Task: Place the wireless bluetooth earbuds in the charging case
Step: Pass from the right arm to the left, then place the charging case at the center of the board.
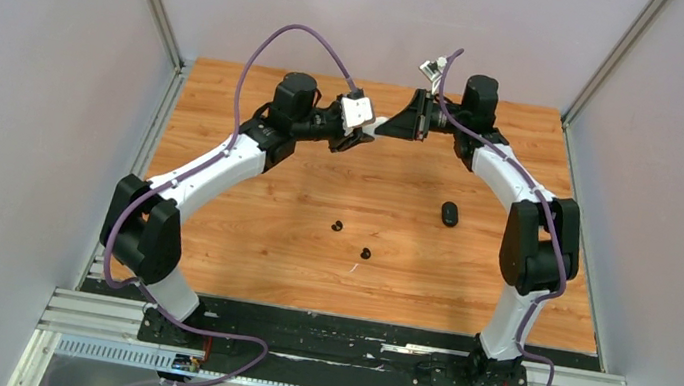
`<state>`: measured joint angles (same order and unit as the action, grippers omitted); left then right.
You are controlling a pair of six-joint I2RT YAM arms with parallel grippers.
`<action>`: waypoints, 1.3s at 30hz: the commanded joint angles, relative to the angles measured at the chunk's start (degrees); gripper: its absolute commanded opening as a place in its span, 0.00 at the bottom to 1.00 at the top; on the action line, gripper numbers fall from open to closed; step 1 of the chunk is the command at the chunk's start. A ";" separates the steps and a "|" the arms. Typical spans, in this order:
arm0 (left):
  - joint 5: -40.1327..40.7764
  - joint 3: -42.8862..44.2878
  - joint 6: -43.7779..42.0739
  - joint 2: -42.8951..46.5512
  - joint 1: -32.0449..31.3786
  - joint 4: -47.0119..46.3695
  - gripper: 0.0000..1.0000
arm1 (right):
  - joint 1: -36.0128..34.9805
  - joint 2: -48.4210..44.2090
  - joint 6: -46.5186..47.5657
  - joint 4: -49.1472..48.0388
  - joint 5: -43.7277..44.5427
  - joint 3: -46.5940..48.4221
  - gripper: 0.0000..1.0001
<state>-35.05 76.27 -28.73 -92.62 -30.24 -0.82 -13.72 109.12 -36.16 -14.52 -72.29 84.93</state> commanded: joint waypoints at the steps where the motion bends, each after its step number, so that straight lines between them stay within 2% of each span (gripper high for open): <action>1: -0.93 0.65 -2.07 1.33 -0.62 -3.73 0.30 | -0.27 0.20 -1.33 -2.89 -1.60 2.33 0.34; 4: -1.00 0.73 -2.23 1.14 -0.61 -3.47 0.28 | -0.26 0.17 -1.88 -3.86 -2.17 2.10 0.48; 7: -1.27 1.02 -2.54 1.08 -0.59 -2.65 0.21 | -0.15 0.17 -1.82 -4.13 -2.89 2.13 0.57; 10: -1.15 1.55 -2.87 0.88 -0.57 -0.84 0.13 | 0.66 -0.19 -1.45 -3.24 -1.92 1.52 0.79; 11: -1.03 1.58 -3.14 0.97 -0.60 0.10 0.11 | 1.04 -0.47 -0.62 -2.03 -0.72 1.35 0.95; 12: -0.96 1.53 -3.38 1.09 -0.61 0.33 0.09 | 1.67 -0.82 0.36 0.25 1.21 1.13 0.99; 17: -2.06 0.24 -6.94 2.97 0.31 8.73 0.05 | 6.51 -3.74 1.53 4.23 5.99 -3.19 1.00; 25: -4.34 -1.77 -18.23 -1.28 5.16 29.10 0.05 | 12.22 -10.95 22.93 23.05 17.52 -6.75 1.00; 30: -2.55 -0.75 -19.72 -8.19 7.70 32.53 0.05 | 12.57 -16.71 36.66 36.08 30.83 -9.05 1.00; 33: -1.90 2.42 -20.52 -13.80 8.25 35.45 0.06 | 12.58 -18.63 41.14 42.03 40.48 -10.58 1.00; 39: 1.15 7.43 -21.24 -21.06 8.51 38.56 0.13 | 12.58 -22.29 46.19 43.62 46.59 -17.80 1.00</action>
<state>-34.96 78.17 -47.77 -111.90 -21.76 34.46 -1.06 88.99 3.49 24.56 -34.13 71.16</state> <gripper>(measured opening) 0.454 0.998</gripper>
